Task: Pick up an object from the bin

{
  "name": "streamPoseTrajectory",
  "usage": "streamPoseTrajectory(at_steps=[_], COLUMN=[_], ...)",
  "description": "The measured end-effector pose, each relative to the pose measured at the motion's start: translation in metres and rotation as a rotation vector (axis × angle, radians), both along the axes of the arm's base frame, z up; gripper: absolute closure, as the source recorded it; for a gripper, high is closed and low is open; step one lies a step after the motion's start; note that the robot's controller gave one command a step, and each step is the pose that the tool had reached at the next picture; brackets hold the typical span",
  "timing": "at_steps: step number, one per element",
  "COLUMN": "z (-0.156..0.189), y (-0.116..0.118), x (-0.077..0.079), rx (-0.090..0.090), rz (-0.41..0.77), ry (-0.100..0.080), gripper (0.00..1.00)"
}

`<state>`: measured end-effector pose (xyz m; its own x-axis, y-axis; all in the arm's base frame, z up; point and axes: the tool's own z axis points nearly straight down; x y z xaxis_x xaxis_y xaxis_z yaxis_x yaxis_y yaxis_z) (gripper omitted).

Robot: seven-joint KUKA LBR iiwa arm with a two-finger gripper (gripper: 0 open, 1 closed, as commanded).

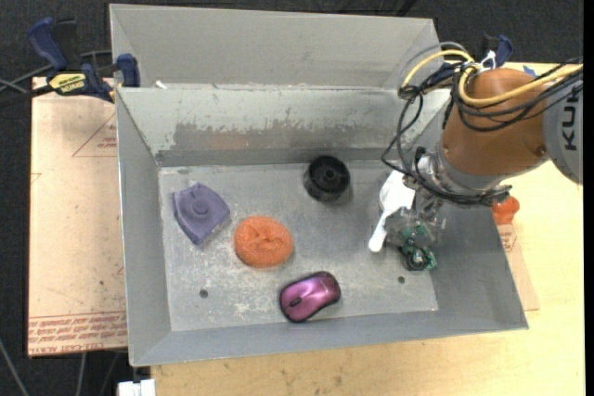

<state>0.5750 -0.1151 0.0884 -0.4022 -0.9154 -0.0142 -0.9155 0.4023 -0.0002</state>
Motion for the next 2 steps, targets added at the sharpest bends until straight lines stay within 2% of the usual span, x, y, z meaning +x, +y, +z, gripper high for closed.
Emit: streamPoseTrajectory(at_steps=[1, 2], z=[-0.0003, 0.0086], y=[-0.0001, -0.0012], x=[0.0009, 0.0006], rx=[0.0, 0.005], rz=[0.0, 0.072], ry=[-0.001, -0.001], gripper=[1.0, 1.0])
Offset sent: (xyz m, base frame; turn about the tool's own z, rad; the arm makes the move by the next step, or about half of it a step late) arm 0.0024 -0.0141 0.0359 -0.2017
